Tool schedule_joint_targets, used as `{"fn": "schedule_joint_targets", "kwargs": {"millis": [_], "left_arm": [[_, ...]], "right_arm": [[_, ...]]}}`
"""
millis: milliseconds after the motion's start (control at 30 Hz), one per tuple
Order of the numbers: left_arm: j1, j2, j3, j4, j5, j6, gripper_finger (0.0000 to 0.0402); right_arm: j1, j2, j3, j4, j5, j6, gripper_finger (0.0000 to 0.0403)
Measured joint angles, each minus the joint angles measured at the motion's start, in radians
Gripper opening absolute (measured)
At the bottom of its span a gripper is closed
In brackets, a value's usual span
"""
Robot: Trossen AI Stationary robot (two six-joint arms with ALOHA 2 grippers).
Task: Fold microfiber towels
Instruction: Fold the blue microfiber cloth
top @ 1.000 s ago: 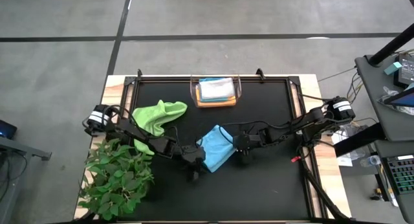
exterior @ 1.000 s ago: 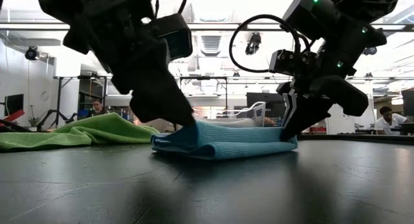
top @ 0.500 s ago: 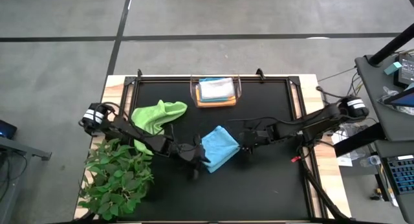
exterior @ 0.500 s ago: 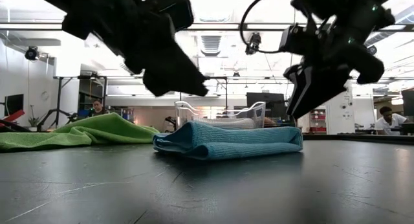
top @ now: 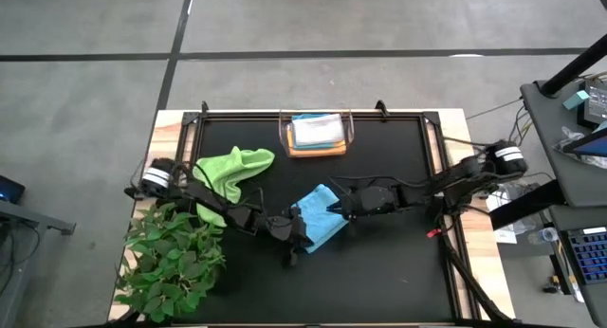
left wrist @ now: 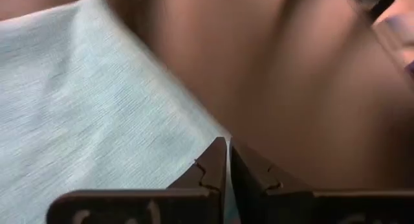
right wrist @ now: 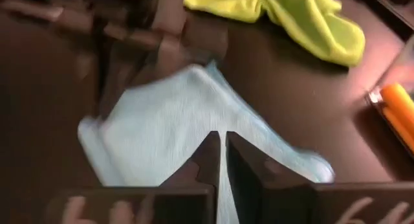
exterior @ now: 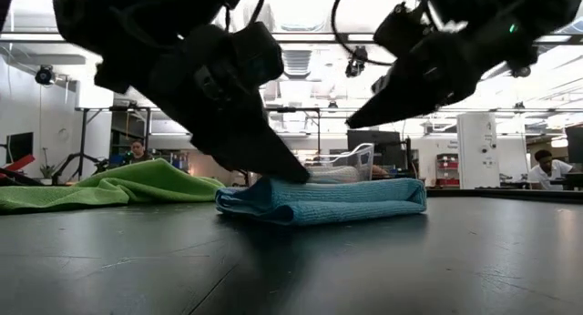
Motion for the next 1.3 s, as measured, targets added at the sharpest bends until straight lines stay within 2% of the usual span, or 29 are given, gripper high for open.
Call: {"fn": "schedule_joint_targets", "kwargs": {"millis": [100,200,367,500,833,1067,1167,1300], "left_arm": [[0.0,0.042,0.0,0.052,0.031,-0.041,0.0001],[0.0,0.086,0.001,0.114,0.063,-0.083,0.0001],[0.001,0.131,-0.006,0.188,0.119,-0.118,0.0],[0.003,0.135,-0.018,0.217,0.134,-0.136,0.0],[0.003,0.111,-0.03,0.202,0.143,-0.154,0.0],[0.002,-0.038,-0.039,0.024,0.15,-0.147,0.0],[0.003,-0.109,-0.044,-0.064,0.143,-0.085,0.0],[0.007,-0.201,-0.046,-0.202,0.066,-0.002,0.0]], "right_arm": [[-0.001,0.103,-0.013,0.16,0.025,0.02,0.0012],[0.0,0.197,-0.013,0.227,0.075,0.042,0.0011],[0.0,0.308,-0.007,0.236,0.076,0.077,0.0009],[0.0,0.34,-0.024,0.247,0.077,0.097,0.0009],[0.0,0.292,-0.062,0.225,0.103,0.069,0.0009],[-0.003,0.167,-0.062,0.159,0.105,0.057,0.0008],[-0.017,0.121,-0.051,0.147,0.103,0.036,0.0008],[-0.055,0.109,-0.028,0.147,0.105,0.009,0.0008]]}}
